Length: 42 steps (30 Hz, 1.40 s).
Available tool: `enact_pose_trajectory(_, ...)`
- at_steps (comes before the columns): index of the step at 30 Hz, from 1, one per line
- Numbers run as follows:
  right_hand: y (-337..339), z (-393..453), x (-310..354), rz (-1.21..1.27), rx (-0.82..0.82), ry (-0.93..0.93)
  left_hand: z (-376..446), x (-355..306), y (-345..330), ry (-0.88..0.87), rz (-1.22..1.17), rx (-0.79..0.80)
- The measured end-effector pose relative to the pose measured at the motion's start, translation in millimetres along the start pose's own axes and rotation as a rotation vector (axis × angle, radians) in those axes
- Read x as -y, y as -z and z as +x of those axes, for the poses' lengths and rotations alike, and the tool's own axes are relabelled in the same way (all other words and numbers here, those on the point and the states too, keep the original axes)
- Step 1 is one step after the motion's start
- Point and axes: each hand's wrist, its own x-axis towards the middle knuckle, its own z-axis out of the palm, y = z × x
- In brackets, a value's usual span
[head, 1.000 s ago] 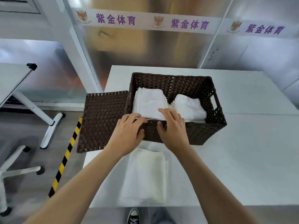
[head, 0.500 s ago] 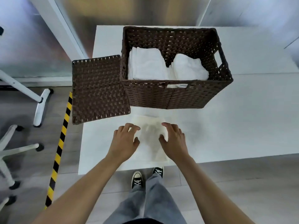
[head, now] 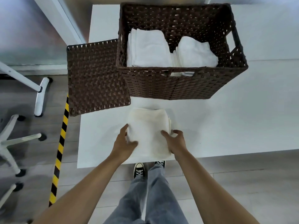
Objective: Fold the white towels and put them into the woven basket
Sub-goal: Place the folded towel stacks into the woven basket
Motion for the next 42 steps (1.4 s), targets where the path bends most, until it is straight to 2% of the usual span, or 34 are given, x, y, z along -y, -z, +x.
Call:
enact_pose_trajectory(2,2.9,4.2,1.7,0.120,0.046,-0.092,1.1,-1.1,1.8,0.036,-0.081,0.014)
enact_pose_trajectory(4,5.1,5.2,2.2,0.195,0.160,-0.151,-2.0,-2.5,1.6,0.033,-0.102,0.027)
enact_pose_trajectory(6,6.0,-2.2,3.5,0.207,0.202,-0.123,-7.8,-4.7,0.3,0.002,-0.097,0.040)
enact_pose_trajectory(13,20.7,-45.6,28.4,-0.058,0.054,0.292,-45.7,-27.4,1.3,-0.187,-0.128,-0.018)
enact_pose_trajectory(20,54.3,-99.7,77.0,-0.072,0.001,0.605,-84.0,-71.8,18.7,-0.422,-0.241,-0.078)
enact_pose_trajectory(24,75.3,-122.8,95.4,0.009,-0.002,0.705,-106.5,-95.2,25.1,-0.516,-0.320,-0.067)
enact_pose_trajectory(35,148.1,-132.4,191.4,0.291,0.059,0.732,-104.3,-214.6,36.4,-0.741,-0.276,-0.197)
enact_pose_trajectory(39,181.3,-106.2,232.5,0.219,-0.002,0.762,-79.2,-274.5,26.1,-0.750,-0.225,-0.182)
enact_pose_trajectory(42,201.7,-80.0,262.6,0.145,-0.041,0.756,-53.7,-312.5,11.4,-0.785,-0.095,-0.186)
